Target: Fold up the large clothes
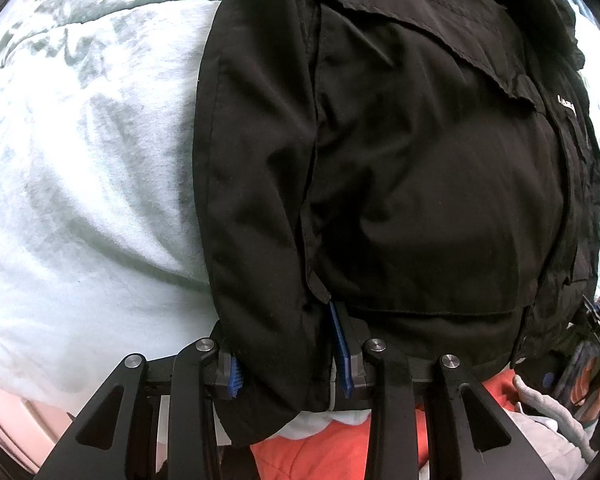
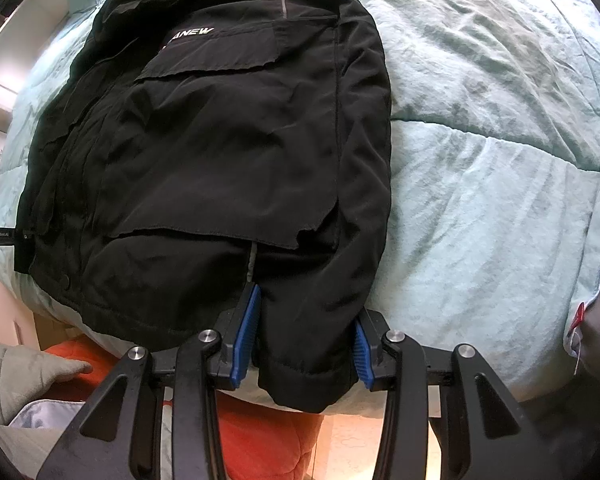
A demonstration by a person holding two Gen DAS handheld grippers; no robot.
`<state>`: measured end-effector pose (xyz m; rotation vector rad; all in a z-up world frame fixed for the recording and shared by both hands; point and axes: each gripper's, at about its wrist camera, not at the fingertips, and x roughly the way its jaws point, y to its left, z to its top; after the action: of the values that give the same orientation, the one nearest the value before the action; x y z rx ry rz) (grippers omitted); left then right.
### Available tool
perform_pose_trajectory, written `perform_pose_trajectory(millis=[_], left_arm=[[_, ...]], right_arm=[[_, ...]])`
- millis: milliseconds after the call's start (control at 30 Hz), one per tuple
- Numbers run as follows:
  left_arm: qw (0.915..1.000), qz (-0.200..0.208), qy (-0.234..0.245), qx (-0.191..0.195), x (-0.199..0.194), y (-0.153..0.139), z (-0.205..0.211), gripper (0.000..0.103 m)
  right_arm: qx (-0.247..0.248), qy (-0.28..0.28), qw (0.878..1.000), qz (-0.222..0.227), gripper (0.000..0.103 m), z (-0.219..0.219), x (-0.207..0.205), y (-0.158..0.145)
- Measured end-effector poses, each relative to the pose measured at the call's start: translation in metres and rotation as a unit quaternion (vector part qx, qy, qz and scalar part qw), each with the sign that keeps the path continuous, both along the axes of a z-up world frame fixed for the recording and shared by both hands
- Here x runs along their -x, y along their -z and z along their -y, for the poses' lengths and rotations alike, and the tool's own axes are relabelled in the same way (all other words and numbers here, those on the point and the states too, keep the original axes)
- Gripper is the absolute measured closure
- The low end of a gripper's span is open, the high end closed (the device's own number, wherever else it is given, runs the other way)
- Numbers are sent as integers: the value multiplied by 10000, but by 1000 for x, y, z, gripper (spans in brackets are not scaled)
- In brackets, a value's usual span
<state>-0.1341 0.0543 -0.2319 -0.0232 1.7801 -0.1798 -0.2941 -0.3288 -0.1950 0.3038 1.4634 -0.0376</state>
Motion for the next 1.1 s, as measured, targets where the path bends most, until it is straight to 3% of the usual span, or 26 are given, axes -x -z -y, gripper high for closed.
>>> perform_pose_trajectory(millis=[600, 1100], left_arm=[[9995, 93, 105, 288, 8, -6, -15, 68], [9991, 128, 109, 401, 8, -8, -29, 66]], right_arm=[[383, -6, 9993, -52, 57, -18, -6, -9], [387, 124, 9989, -248, 57, -19, -18, -9]])
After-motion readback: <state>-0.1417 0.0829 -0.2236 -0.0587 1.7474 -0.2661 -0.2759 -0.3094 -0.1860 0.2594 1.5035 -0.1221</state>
